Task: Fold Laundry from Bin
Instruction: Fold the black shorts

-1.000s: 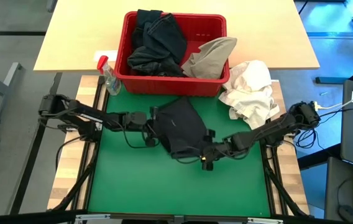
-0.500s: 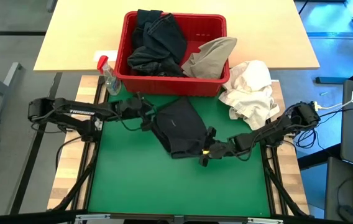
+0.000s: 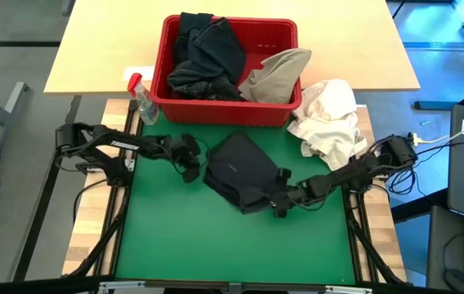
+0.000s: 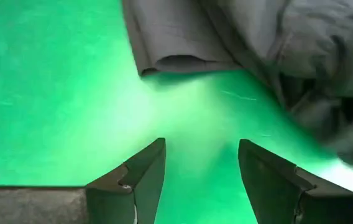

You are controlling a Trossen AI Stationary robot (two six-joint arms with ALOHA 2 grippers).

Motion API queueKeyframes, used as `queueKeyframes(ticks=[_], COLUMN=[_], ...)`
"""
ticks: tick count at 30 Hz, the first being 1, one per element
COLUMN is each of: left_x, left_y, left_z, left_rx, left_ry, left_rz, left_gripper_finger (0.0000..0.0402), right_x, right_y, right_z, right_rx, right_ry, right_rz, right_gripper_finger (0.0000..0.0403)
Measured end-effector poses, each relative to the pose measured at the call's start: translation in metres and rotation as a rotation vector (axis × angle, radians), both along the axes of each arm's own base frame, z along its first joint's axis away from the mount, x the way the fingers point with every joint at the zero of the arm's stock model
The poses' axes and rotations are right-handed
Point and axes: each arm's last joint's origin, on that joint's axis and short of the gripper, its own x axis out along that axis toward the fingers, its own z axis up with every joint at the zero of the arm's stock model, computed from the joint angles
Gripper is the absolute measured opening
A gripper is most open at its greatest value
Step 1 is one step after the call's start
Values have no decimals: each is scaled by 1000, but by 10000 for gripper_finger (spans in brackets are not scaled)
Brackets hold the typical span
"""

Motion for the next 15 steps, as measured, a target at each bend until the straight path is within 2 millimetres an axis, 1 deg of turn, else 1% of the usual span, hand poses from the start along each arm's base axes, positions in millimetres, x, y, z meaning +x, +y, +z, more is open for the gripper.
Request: queueKeyframes(ticks=[1,4,5,6,8,9,11,13,15], left_x=[-1,0,2,4,9,12,19,24,29], left_y=[-4,-11,-12,-13,-13,-13,-12,-11,-9], left_z=[2,12,17,24,40,47,57,61,60], left_rx=[-24,-67,-67,-61,-29,-6,56,114,168], left_ry=[0,-46,-71,-101,-180,-230,-336,-393,-408], left_rz=[-12,-35,-34,-36,-40,-42,-55,-65,-95], left_gripper_finger=[195,195,195,195,195,195,195,195,195], right_x=[-5,-16,-17,-16,-11,-11,-9,-5,-4], right_y=[-1,-2,-2,-2,-1,-1,-2,-2,-1], right_z=[2,21,30,44,73,82,92,100,99], right_rx=[-30,-61,-48,-46,-32,-25,-18,-5,27], right_ry=[68,234,257,240,126,64,-69,-246,-357], right_rz=[15,62,71,72,58,46,16,-16,-36], right_gripper_finger=[253,253,253,253,253,253,253,253,253])
